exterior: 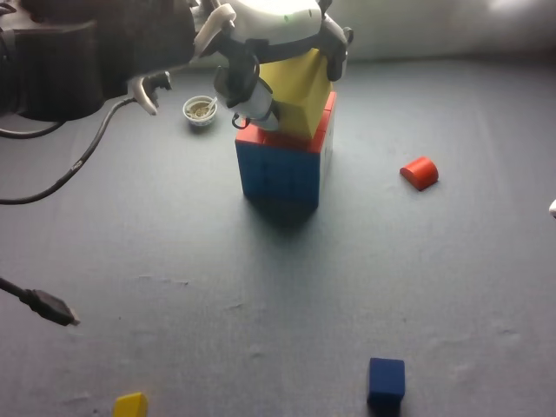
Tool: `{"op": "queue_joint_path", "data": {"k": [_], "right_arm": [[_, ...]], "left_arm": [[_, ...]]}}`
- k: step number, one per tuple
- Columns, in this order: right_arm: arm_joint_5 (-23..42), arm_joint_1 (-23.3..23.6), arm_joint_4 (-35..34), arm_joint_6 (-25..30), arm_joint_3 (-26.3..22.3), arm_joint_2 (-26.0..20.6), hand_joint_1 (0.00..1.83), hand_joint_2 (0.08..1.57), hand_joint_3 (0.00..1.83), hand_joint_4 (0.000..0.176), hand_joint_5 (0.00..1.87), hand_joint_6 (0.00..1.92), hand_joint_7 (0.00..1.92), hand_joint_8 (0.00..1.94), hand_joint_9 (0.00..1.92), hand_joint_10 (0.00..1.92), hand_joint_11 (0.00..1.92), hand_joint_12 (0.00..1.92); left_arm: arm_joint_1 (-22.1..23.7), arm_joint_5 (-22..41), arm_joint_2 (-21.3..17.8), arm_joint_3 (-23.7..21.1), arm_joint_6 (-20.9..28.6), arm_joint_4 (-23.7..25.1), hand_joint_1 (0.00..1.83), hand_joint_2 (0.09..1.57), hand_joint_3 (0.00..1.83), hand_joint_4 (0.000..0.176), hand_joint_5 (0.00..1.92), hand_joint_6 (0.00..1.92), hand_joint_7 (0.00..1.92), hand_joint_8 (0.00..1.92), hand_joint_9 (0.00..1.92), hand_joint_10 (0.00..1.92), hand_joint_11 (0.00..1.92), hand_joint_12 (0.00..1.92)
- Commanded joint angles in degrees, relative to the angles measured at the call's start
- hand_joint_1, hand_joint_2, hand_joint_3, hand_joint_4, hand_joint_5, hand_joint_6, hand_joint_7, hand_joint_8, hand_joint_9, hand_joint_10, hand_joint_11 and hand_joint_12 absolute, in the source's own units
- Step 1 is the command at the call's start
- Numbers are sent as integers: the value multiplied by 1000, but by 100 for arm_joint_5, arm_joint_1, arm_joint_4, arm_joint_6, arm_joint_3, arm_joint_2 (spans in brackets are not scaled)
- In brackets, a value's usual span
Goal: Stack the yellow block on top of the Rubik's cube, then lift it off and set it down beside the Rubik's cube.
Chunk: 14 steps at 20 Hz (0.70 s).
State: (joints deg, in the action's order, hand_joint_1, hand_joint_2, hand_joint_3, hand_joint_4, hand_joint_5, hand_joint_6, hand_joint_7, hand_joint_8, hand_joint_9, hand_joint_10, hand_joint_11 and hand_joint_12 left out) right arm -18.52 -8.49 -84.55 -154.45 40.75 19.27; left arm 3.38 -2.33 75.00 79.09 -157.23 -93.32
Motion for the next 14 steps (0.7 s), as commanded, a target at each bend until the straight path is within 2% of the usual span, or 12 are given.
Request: {"op": "queue_joint_path", "data": {"k": [1, 3, 5, 7, 8, 10, 11, 14], "right_arm": [[57, 62, -165, -13, 7, -66, 0, 1360, 1, 0, 296, 3, 292, 3, 239, 4, 0, 497], [57, 62, -165, -13, 7, -66, 0, 1359, 0, 0, 296, 5, 291, 4, 240, 5, 0, 493], [57, 62, -164, -14, 7, -66, 0, 1362, 1, 0, 334, 11, 331, 10, 278, 13, 0, 609], [57, 62, -164, -16, 7, -67, 0, 1358, 0, 0, 312, 0, 305, 0, 256, 1, 0, 554], [57, 62, -164, -17, 7, -67, 0, 1360, 0, 0, 338, 7, 332, 7, 282, 9, 0, 635], [57, 62, -164, -18, 7, -67, 0, 1362, 0, 0, 343, 6, 340, 6, 288, 8, 0, 633], [57, 62, -163, -20, 7, -67, 0, 1356, 0, 0, 328, 3, 324, 2, 271, 3, 0, 570], [57, 62, -163, -22, 7, -67, 0, 1361, 0, 0, 325, 1, 325, 2, 268, 1, 0, 569]], "left_arm": [[-31, -29, -59, -34, 8, -41, 1351, 1188, 0, 0, 861, 994, 851, 1266, 691, 1492, 423, 1184], [-66, -22, -61, -36, 8, -51, 1350, 1190, 0, 0, 858, 1003, 846, 1275, 687, 1493, 418, 1195], [-94, -7, -66, -35, 8, -64, 1347, 1197, 2, 0, 838, 1049, 841, 1291, 669, 1500, 397, 1220], [-113, 8, -72, -41, 8, -70, 1350, 1194, 0, 0, 851, 1000, 847, 1294, 671, 1504, 386, 1241], [-117, 12, -74, -43, 8, -70, 1351, 1190, 0, 0, 860, 989, 854, 1284, 674, 1495, 389, 1222], [-119, 32, -86, -51, 8, -61, 1352, 1188, 0, 0, 866, 983, 854, 1283, 677, 1492, 401, 1222], [-122, 33, -91, -52, 8, -60, 1344, 1208, 0, 0, 829, 1044, 811, 1354, 647, 1523, 373, 1232], [-135, 32, -106, -73, 8, -46, 1348, 1197, 0, 0, 850, 1005, 838, 1302, 665, 1514, 372, 1252]]}}
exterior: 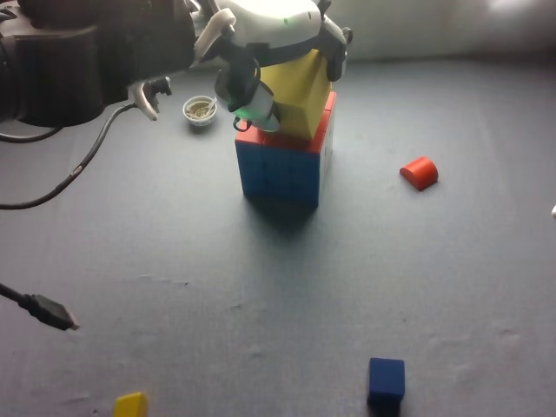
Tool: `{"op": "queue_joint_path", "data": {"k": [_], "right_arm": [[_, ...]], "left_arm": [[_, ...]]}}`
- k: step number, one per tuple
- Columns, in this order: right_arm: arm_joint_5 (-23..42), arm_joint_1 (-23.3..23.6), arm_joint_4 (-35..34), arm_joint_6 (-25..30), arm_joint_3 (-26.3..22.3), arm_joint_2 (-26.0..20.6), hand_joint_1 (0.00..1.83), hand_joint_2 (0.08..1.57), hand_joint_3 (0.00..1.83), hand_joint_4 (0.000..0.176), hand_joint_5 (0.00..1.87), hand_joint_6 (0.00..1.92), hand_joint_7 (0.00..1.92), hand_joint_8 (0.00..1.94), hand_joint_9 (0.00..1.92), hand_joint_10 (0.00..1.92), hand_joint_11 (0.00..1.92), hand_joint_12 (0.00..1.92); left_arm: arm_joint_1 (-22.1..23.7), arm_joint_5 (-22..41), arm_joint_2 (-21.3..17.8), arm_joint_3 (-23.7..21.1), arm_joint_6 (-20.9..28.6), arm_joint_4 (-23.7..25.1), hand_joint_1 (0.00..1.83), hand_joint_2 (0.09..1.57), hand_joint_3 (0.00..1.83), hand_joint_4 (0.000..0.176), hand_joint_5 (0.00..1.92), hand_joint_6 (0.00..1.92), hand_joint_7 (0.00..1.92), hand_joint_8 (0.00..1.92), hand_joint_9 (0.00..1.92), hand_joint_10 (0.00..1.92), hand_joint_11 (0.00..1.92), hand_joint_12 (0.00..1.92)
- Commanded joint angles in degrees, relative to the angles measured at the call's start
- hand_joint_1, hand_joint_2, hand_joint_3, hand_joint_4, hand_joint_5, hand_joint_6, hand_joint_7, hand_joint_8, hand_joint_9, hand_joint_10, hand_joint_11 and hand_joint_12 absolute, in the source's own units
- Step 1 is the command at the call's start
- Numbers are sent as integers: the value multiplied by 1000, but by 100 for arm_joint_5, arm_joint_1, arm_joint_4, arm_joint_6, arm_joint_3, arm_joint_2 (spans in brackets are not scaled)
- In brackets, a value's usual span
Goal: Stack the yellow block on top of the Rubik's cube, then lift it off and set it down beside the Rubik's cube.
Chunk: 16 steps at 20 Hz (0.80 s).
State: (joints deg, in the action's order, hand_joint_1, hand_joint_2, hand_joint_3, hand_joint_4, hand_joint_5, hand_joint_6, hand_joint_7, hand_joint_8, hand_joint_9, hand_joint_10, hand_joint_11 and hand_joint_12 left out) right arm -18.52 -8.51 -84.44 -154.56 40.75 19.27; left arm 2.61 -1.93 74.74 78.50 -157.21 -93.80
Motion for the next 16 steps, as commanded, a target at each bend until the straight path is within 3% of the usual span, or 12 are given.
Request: {"op": "queue_joint_path", "data": {"k": [1, 2, 5, 7, 8, 9, 10, 11, 12, 13, 16], "right_arm": [[57, 64, -173, -12, 7, -67, 0, 1364, 1, 0, 329, 2, 330, 2, 272, 2, 0, 554], [57, 64, -173, -13, 7, -67, 0, 1365, 1, 0, 347, 6, 351, 7, 297, 10, 0, 623], [58, 64, -172, -17, 7, -67, 0, 1363, 0, 0, 337, 0, 331, 0, 272, 0, 0, 597], [58, 64, -172, -18, 7, -67, 0, 1364, 0, 0, 332, 0, 326, 0, 270, 0, 0, 592], [58, 64, -172, -18, 7, -67, 0, 1368, 1, 0, 340, 3, 332, 2, 277, 2, 0, 617], [58, 64, -172, -18, 7, -67, 0, 1364, 0, 0, 308, 0, 297, 0, 245, 1, 0, 558], [58, 64, -172, -19, 7, -67, 0, 1365, 0, 0, 311, 3, 299, 2, 248, 3, 0, 561], [58, 64, -172, -19, 7, -67, 0, 1367, 1, 0, 318, 5, 307, 6, 253, 5, 0, 564], [58, 64, -172, -19, 7, -67, 0, 1367, 0, 0, 336, 9, 330, 10, 274, 11, 0, 614], [58, 64, -172, -19, 7, -67, 0, 1364, 0, 0, 324, 2, 321, 4, 272, 8, 0, 623], [58, 64, -172, -21, 7, -67, 0, 1364, 0, 0, 312, 7, 318, 7, 272, 8, 0, 634]], "left_arm": [[-66, -8, -83, -27, 6, 1, 1350, 1193, 0, 0, 862, 991, 838, 1301, 672, 1502, 388, 1254], [-78, -8, -83, -40, 6, -11, 1349, 1195, 1, 0, 856, 1007, 834, 1304, 667, 1508, 390, 1252], [-119, -7, -87, -90, 6, -44, 1340, 1216, 1, 0, 798, 1164, 801, 1335, 637, 1520, 374, 1229], [-135, -6, -91, -109, 6, -54, 1334, 1235, 2, 0, 647, 1281, 825, 1294, 665, 1608, 282, 1221], [-139, -3, -94, -112, 6, -54, 1205, 1256, 0, 0, 614, 1369, 818, 1374, 571, 1039, 253, 1174], [-143, 7, -101, -117, 6, -59, 1177, 1256, 1, 0, 626, 1362, 811, 1401, 619, 723, 251, 1124], [-147, 7, -108, -121, 6, -59, 1264, 1265, 7, 0, 574, 570, 691, 1476, 593, 579, 196, 1112], [-148, 7, -114, -125, 6, -58, 1168, 1237, 0, 0, 643, 200, 632, 678, 616, 436, 191, 1068], [-151, 6, -117, -126, 6, -58, 1131, 1235, 1, 0, 648, 65, 687, 271, 630, 305, 169, 1028], [-151, 6, -119, -128, 6, -58, 1138, 1220, 0, 0, 647, 20, 713, 96, 649, 196, 170, 986], [-150, 6, -121, -139, 6, -58, 1083, 1210, 2, 0, 579, 0, 698, 2, 655, 77, 184, 892]]}}
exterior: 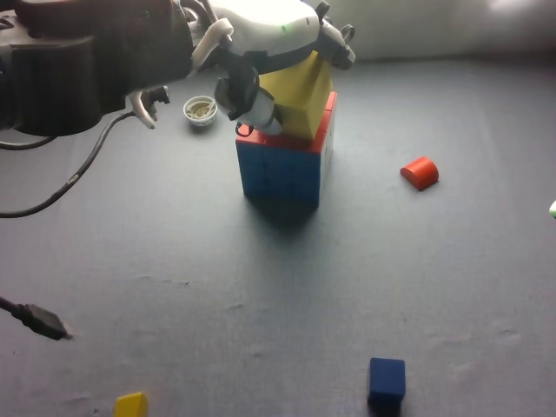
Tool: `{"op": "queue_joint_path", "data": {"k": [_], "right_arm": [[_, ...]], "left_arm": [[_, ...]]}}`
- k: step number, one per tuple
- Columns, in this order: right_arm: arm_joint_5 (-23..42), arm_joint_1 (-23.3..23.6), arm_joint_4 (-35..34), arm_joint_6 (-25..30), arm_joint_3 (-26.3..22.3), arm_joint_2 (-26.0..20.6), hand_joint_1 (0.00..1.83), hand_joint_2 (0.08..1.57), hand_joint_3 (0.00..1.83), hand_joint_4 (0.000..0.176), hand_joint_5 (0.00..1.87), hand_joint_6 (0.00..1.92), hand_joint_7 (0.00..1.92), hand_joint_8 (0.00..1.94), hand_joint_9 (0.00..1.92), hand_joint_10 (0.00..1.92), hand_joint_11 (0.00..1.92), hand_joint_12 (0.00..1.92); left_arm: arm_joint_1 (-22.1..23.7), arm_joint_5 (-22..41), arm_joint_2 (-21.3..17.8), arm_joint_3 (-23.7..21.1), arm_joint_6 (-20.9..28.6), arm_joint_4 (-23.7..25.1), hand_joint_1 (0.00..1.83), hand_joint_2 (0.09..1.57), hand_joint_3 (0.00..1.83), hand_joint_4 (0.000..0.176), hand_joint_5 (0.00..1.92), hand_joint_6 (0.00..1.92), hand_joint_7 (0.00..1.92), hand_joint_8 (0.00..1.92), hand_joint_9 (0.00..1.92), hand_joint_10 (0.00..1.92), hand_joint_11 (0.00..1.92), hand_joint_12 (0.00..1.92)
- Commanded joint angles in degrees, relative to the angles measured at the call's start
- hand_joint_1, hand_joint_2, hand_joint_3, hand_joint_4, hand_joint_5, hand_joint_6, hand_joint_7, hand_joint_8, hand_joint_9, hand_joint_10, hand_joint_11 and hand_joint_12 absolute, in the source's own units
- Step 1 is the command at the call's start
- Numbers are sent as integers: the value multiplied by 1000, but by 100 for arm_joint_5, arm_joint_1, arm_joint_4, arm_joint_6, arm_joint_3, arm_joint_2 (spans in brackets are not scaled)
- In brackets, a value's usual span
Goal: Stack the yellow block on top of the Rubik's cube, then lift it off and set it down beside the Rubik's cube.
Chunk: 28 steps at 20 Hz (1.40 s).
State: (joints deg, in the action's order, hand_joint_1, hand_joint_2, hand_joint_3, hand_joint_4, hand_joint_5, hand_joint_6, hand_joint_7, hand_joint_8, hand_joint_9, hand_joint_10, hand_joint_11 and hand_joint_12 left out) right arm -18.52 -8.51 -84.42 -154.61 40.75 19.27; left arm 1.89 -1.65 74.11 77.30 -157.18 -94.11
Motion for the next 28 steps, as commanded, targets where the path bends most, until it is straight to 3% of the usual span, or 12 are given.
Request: {"op": "queue_joint_path", "data": {"k": [1, 6, 8, 9, 11, 14, 18, 22, 26, 28], "right_arm": [[58, 64, -174, -17, 7, -67, 0, 1366, 0, 0, 296, 4, 298, 4, 253, 5, 0, 587], [58, 64, -174, -18, 7, -67, 0, 1365, 0, 0, 314, 5, 316, 4, 266, 5, 0, 602], [58, 64, -174, -18, 7, -67, 0, 1366, 0, 0, 286, 0, 278, 1, 231, 1, 0, 533], [63, 64, -174, -18, 8, -67, 0, 1368, 0, 0, 338, 11, 334, 9, 283, 14, 0, 662], [74, 64, -174, -15, 8, -67, 0, 1363, 0, 0, 310, 0, 310, 0, 266, 1, 0, 617], [74, 63, -174, -8, 7, -67, 0, 1366, 1, 0, 269, 0, 267, 0, 227, 0, 0, 524], [74, 62, -174, -8, 7, -67, 0, 1369, 1, 0, 329, 13, 329, 12, 278, 13, 0, 648], [74, 63, -174, -11, 7, -67, 0, 1371, 0, 0, 321, 5, 315, 1, 263, 3, 0, 583], [74, 63, -174, -11, 7, -67, 0, 1372, 0, 0, 352, 9, 354, 9, 293, 9, 0, 643], [74, 63, -174, -11, 8, -67, 0, 1372, 0, 0, 311, 1, 301, 1, 250, 2, 0, 559]], "left_arm": [[-78, -22, -58, -22, 4, -27, 1072, 1213, 3, 0, 555, 0, 687, 0, 651, 69, 169, 884], [-78, -19, -59, -22, 4, -27, 1057, 1158, 0, 0, 510, 0, 624, 0, 619, 14, 189, 805], [-78, -13, -58, -22, 4, -27, 964, 1134, 3, 0, 443, 0, 567, 0, 575, 0, 192, 726], [-78, -6, -57, -23, 4, -27, 927, 1109, 1, 0, 409, 0, 538, 0, 554, 0, 210, 649], [-77, -2, -57, -22, 4, -27, 825, 1121, 0, 0, 322, 0, 465, 0, 480, 0, 178, 564], [-73, -2, -56, -25, 4, -27, 753, 1116, 0, 0, 332, 4, 482, 8, 496, 7, 189, 542], [-60, 6, -54, -23, 4, -26, 782, 1090, 0, 0, 348, 7, 476, 2, 483, 0, 194, 529], [3, 21, -57, 11, 3, 19, 732, 1068, 0, 0, 320, 0, 417, 0, 423, 0, 153, 500], [91, 32, -56, 57, 3, 68, 467, 978, 0, 0, 184, 0, 229, 0, 263, 0, 114, 411], [116, 39, -56, 69, 3, 66, 362, 944, 1, 0, 110, 0, 158, 0, 189, 0, 63, 346]]}}
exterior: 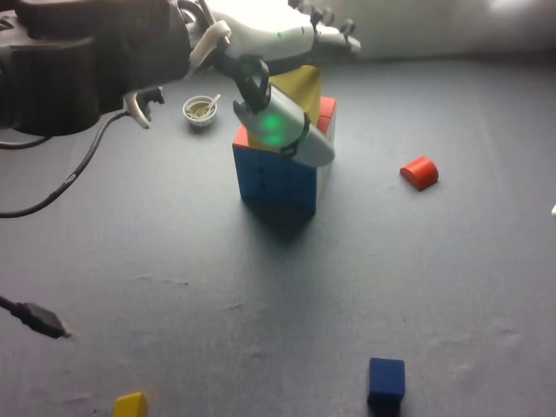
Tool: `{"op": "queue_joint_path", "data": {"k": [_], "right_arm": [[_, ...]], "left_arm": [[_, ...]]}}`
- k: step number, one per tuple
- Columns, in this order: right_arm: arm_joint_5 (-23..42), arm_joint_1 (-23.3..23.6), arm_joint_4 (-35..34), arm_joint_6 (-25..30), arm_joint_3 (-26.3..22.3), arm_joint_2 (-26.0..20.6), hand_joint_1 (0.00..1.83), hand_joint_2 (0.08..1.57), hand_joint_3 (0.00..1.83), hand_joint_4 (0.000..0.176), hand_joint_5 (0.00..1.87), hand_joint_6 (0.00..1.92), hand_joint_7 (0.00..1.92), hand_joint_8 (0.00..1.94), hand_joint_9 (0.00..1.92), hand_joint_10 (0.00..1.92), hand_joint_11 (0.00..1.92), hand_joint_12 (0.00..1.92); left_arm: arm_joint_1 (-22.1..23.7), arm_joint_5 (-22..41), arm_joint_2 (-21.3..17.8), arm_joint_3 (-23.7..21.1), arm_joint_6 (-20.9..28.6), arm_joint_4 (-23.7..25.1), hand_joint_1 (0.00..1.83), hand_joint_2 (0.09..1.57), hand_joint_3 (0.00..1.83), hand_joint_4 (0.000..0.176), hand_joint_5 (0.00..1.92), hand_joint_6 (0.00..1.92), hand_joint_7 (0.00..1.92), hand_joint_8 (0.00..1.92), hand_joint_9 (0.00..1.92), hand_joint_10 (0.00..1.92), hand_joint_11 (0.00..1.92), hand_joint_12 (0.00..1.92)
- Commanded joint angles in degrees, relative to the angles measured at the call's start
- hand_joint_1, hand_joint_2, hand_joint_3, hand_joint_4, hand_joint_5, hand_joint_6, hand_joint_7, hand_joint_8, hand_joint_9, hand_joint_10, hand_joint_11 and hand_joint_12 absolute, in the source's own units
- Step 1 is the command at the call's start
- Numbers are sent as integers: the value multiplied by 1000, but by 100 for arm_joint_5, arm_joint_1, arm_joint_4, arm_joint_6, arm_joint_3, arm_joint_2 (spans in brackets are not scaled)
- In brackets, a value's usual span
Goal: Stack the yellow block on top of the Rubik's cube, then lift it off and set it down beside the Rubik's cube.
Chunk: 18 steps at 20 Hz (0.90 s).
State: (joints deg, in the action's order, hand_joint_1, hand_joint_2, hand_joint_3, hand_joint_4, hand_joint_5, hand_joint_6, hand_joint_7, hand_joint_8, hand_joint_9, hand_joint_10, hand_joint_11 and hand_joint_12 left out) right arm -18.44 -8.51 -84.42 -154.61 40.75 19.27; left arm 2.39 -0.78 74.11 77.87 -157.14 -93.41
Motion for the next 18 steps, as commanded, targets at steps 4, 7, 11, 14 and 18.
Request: {"op": "queue_joint_path", "data": {"k": [4, 7, 11, 14, 18], "right_arm": [[92, 63, -174, -5, 8, -67, 0, 1370, 0, 0, 331, 2, 332, 1, 277, 3, 0, 611], [493, 66, -176, 627, 12, -67, 0, 1330, 0, 0, 328, 1, 327, 1, 273, 1, 0, 595], [1416, 147, -178, 2079, 53, -58, 69, 1057, 0, 0, 45, 0, 59, 0, 28, 0, 0, 46], [1416, 186, -179, 2209, 83, 24, 290, 839, 0, 0, 0, 0, 0, 0, 0, 0, 0, 0], [1268, 208, -191, 2592, 339, 378, 890, 825, 0, 0, 0, 0, 0, 0, 0, 0, 0, 0]], "left_arm": [[74, -45, -57, 14, -1, -4, 347, 855, 0, 0, 4, 0, 47, 1, 64, 1, 2, 246], [64, -24, -87, 13, -1, -6, 322, 807, 0, 0, 0, 0, 0, 0, 0, 0, 0, 120], [9, -1, -207, -14, -1, -28, 274, 794, 0, 0, 0, 0, 0, 0, 0, 0, 4, 36], [-35, -1, -325, -24, 0, -59, 259, 783, 0, 0, 0, 0, 0, 0, 0, 0, 4, 33], [-69, 56, -469, -50, 0, -131, 258, 804, 3, 0, 0, 0, 0, 0, 0, 0, 11, 21]]}}
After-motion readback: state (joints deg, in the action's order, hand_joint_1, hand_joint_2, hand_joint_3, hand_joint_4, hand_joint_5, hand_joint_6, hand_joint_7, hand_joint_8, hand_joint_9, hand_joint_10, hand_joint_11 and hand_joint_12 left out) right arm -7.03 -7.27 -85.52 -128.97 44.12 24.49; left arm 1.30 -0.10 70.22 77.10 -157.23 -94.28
